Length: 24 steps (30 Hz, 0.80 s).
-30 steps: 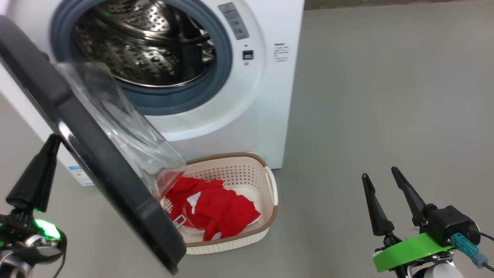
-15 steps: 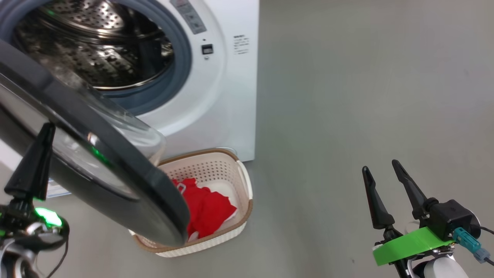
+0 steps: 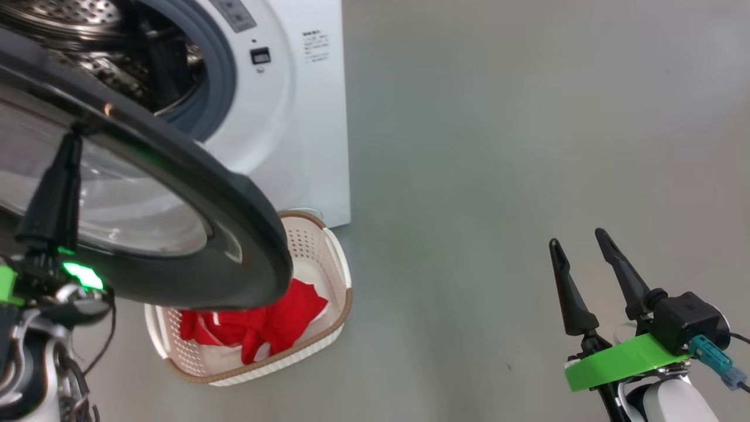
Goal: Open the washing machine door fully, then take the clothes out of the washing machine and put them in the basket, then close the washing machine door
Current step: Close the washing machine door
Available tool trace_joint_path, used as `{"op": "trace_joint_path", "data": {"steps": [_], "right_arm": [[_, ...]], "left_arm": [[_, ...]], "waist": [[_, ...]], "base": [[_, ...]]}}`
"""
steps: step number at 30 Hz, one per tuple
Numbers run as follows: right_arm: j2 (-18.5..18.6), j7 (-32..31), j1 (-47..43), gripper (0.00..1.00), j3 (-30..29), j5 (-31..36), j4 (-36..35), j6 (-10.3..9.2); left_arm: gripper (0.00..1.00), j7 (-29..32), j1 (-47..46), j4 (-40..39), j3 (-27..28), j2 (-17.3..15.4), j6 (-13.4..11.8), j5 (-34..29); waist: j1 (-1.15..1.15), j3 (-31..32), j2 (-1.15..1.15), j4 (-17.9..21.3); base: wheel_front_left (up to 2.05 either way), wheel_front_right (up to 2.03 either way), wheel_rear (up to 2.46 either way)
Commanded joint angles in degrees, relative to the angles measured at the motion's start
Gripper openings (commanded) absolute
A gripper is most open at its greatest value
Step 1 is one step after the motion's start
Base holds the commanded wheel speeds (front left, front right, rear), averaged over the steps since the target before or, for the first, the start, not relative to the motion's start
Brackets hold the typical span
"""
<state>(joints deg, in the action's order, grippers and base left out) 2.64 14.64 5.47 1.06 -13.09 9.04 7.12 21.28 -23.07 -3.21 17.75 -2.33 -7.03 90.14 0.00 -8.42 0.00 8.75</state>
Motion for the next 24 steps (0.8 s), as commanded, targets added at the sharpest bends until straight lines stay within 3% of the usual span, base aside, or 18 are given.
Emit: {"op": "trace_joint_path", "data": {"steps": [1,24], "right_arm": [[0.2,0.4,2.0,1.0,1.6,0.5,-1.7,0.36],[0.2,0.4,4.4,1.0,2.0,-0.8,-2.6,0.36]], "left_arm": [[0.0,-0.4,-3.0,-0.4,1.2,-1.1,1.0,-0.6],[0.0,-4.3,-15.6,9.7,2.1,-3.4,6.1,-2.1]], "waist": [[0.0,-1.3,0.0,1.3],[0.0,-7.2,0.0,5.8]], "base": [[0.0,0.0,0.0],[0.0,0.0,0.0]]}}
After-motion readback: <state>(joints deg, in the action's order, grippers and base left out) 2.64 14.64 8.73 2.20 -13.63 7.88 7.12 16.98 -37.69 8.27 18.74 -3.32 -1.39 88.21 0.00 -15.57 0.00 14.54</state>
